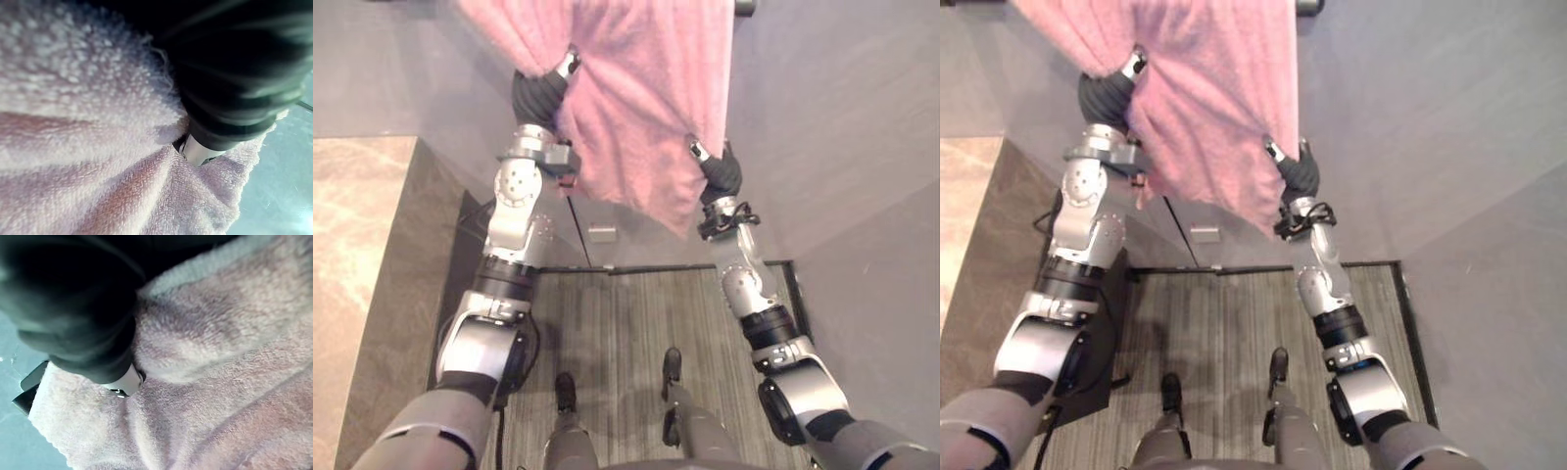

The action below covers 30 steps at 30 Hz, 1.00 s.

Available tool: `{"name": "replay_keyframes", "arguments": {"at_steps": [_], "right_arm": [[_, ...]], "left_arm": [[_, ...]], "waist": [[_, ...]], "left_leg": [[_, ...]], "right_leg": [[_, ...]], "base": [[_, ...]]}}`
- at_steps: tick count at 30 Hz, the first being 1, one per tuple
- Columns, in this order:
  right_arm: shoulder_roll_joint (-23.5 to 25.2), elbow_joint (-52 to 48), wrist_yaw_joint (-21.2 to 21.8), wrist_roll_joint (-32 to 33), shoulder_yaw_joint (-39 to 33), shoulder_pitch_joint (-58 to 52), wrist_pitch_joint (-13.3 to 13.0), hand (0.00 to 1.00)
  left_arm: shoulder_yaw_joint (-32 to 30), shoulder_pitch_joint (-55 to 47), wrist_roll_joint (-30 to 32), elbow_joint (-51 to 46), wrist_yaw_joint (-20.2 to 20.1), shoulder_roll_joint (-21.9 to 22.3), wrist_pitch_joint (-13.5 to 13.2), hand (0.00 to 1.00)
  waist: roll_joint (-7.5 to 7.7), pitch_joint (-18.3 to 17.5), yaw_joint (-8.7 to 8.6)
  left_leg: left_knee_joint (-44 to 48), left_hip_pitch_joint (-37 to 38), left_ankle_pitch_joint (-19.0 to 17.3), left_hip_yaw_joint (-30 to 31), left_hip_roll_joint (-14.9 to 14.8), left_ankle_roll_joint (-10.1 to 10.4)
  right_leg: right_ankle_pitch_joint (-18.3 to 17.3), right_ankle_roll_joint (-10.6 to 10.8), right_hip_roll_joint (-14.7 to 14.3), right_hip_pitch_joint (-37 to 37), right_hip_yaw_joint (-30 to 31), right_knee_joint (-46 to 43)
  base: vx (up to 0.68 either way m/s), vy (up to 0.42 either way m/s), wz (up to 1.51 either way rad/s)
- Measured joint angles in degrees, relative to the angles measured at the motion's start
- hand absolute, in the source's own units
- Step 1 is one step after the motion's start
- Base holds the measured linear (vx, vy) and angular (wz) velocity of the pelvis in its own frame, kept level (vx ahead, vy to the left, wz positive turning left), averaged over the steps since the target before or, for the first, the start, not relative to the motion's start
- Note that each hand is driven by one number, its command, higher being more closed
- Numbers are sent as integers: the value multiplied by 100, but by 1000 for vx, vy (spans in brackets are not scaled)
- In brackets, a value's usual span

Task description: Organize washtable

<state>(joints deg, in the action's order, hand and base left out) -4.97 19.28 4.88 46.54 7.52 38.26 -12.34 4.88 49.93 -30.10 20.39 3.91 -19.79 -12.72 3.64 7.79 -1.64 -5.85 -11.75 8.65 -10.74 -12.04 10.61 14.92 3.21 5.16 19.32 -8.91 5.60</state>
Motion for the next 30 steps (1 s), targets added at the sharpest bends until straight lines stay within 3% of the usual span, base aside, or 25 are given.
{"name": "replay_keyframes", "arguments": {"at_steps": [2,3,10,22,30], "right_arm": [[0,4,8,-6,-2,-2,1,100],[0,8,8,-12,-8,-4,1,0],[-18,136,1,-159,-92,-219,16,0],[-61,293,-13,-229,-263,-824,194,0],[-120,292,71,-397,-489,-1523,300,0]], "left_arm": [[-69,-6,54,31,-6,0,1,0],[-87,-7,57,52,-5,0,2,0],[-298,-372,119,102,-2,-2,27,0],[-561,-1094,445,164,-34,-140,208,0],[-800,-1881,1072,56,-376,-177,481,0]], "waist": [[0,0,-1],[0,-2,0],[-17,-205,13],[-15,-210,103],[-20,-211,100]], "left_leg": [[0,1,0,-1,0,0],[0,6,0,0,0,0],[1,7,-15,2,-2,11],[2,-3,-34,23,-3,39],[5,68,-35,21,-8,40]], "right_leg": [[0,0,0,0,0,0],[0,0,0,-6,0,0],[0,-1,-2,-10,-2,3],[-3,-3,1,-15,-25,3],[-5,-7,-4,-93,-30,6]], "base": [[67,58,0],[66,60,0],[55,49,0],[0,0,0],[0,0,0]]}}
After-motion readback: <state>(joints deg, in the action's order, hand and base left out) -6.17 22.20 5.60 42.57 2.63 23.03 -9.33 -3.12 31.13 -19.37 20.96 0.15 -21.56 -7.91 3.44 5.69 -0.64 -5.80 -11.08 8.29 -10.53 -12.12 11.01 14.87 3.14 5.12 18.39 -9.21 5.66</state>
